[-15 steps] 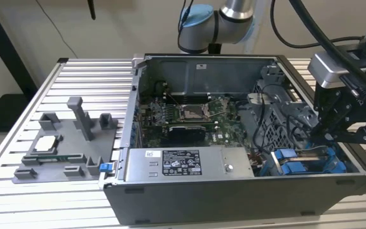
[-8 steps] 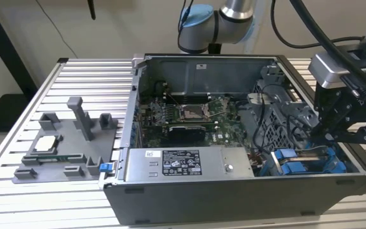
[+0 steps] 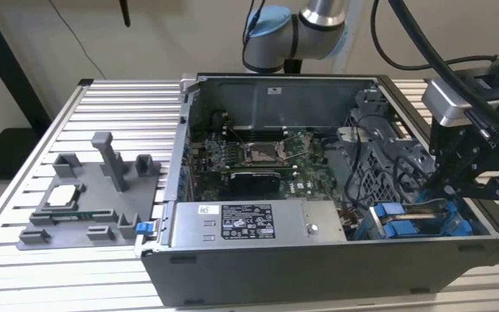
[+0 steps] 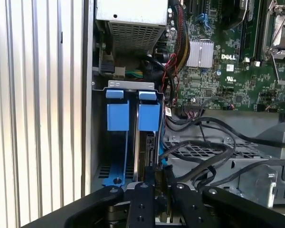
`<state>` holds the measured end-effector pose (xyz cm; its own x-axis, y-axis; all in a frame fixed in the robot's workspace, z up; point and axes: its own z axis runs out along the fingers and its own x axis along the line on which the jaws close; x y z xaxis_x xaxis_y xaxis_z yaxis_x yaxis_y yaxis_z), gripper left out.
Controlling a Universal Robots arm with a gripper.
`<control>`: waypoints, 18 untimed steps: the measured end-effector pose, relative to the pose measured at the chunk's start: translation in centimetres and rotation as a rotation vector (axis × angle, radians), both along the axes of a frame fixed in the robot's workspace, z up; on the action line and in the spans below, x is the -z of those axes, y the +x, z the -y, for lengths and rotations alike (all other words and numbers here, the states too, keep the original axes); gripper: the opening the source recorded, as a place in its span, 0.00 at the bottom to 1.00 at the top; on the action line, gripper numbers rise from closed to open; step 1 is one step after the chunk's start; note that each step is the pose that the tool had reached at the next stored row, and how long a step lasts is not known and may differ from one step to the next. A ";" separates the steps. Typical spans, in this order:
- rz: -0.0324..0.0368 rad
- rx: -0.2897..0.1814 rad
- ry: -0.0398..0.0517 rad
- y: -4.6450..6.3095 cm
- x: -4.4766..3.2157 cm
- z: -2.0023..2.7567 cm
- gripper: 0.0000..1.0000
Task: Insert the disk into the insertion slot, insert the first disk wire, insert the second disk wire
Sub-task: 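Insert the first disk wire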
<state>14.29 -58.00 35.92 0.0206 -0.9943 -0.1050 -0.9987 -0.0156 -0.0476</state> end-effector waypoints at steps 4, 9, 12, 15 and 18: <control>0.0000 0.000 -0.0001 0.2 0.43 0.00 0.00; 0.0000 0.000 0.0000 0.3 0.91 0.00 0.00; 0.0000 0.001 0.0000 0.4 1.12 0.00 0.00; 0.0000 0.002 -0.0002 0.4 1.25 0.00 0.00; 0.0000 0.005 -0.0001 0.4 1.35 0.00 0.00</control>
